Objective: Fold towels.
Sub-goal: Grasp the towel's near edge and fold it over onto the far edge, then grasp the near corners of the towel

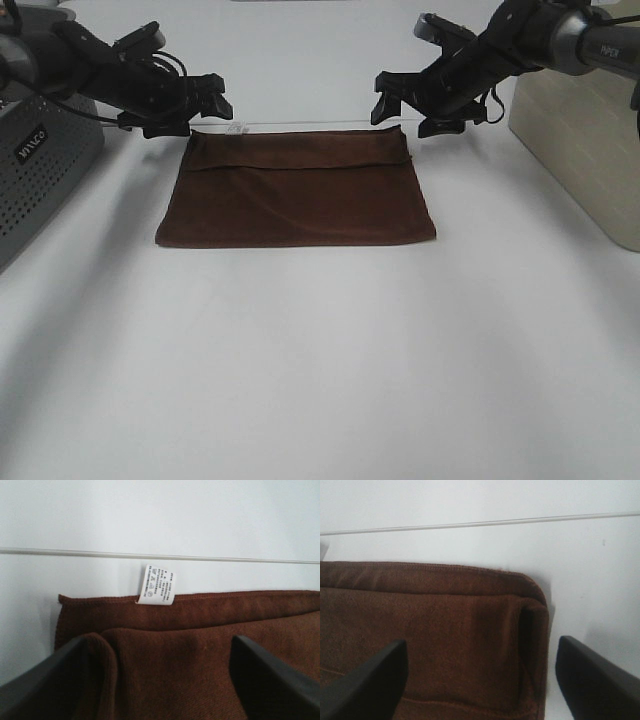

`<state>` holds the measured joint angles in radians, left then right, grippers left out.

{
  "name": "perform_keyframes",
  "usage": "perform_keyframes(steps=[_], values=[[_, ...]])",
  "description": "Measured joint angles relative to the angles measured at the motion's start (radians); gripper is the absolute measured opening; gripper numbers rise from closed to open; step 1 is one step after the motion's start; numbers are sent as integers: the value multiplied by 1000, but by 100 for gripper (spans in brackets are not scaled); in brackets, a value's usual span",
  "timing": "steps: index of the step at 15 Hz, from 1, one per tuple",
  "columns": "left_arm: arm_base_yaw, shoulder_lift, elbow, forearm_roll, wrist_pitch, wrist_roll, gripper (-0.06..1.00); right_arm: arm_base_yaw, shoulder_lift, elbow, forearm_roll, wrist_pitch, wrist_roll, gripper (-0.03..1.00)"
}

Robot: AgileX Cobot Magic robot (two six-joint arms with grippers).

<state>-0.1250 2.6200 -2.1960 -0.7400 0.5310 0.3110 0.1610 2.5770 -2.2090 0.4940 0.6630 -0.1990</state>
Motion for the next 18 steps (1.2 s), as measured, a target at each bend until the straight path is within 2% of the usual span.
perform_keyframes(steps=[2, 5, 8, 12, 14, 16, 18], values=[[1, 0, 0, 3, 11, 0, 83, 0, -23, 0, -9, 36, -1, 81], [6, -11, 0, 98, 92, -9, 84, -1, -80, 0, -29, 148, -11, 82], [12, -54, 0, 173, 163, -120, 84, -1, -112, 0, -66, 249, -9, 82], [12, -90, -1, 234, 383, -294, 84, -1, -141, 0, -84, 427, 10, 82], [12, -101, -1, 259, 475, -326, 84, -1, -152, 0, -84, 511, 44, 82], [10, -167, 36, 283, 498, -334, 84, -1, -153, 0, -84, 541, 65, 82], [9, -255, 132, 301, 492, -334, 83, -1, -162, 0, -86, 542, 105, 82]])
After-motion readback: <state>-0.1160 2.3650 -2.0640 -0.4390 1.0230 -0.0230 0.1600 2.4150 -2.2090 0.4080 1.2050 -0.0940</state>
